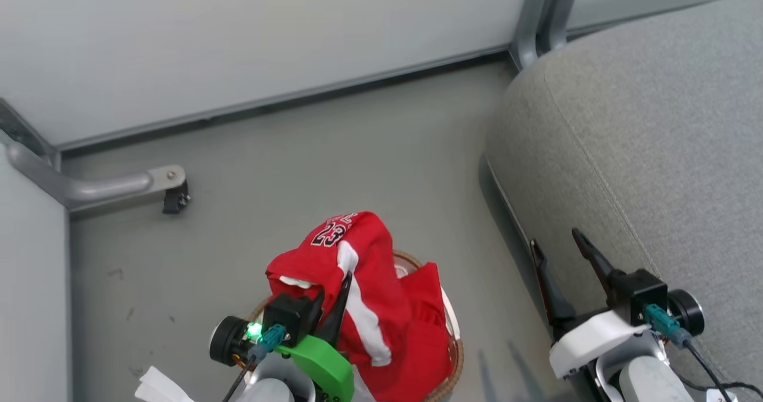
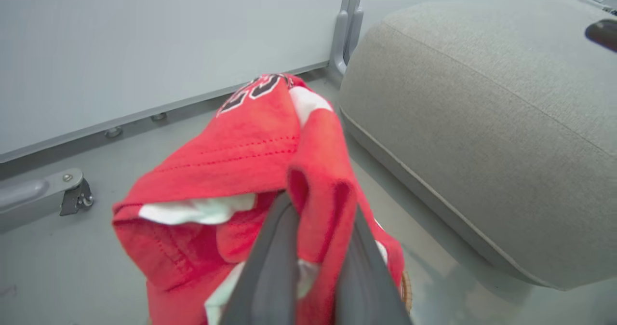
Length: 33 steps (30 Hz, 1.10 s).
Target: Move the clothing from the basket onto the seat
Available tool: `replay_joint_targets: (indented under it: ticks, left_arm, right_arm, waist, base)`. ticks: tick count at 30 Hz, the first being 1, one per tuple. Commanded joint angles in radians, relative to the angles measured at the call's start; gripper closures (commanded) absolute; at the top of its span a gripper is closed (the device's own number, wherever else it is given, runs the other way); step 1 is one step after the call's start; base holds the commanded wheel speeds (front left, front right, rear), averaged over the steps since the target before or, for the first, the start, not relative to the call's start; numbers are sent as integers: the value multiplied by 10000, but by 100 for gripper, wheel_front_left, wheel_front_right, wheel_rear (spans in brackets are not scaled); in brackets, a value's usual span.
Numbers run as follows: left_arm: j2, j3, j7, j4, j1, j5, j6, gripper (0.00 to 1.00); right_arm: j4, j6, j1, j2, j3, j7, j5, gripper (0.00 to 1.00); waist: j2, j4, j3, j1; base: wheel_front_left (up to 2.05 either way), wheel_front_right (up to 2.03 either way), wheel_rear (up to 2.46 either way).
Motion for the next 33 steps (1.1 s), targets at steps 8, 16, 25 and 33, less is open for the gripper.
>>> replay_joint_targets:
  ticks: [8, 16, 25, 33]
  left_arm:
    - [17, 135, -6, -2027, 150, -427, 221, 100]
    - [18, 95, -6, -3087, -157, -437, 289, 100]
    - [17, -81, -6, -3194, -237, -516, 280, 100]
    - [16, -314, -6, -3126, -344, -584, 306, 100]
  right_arm:
    - [105, -7, 682, -88, 120, -48, 27, 0]
    - [157, -7, 980, -169, 486, -48, 25, 0]
    - [137, -10, 419, -666, 2824, -50, -94, 0]
    - [349, -10, -795, -605, 4458, -49, 1, 0]
  waist:
    - [0, 627, -1430, 1]
    - [0, 758, -1627, 1]
    - [0, 926, -1547, 1]
    - [0, 1181, -1424, 1]
  base:
    - [0, 0, 0]
    - [0, 0, 0]
    - [0, 0, 0]
    - [0, 0, 0]
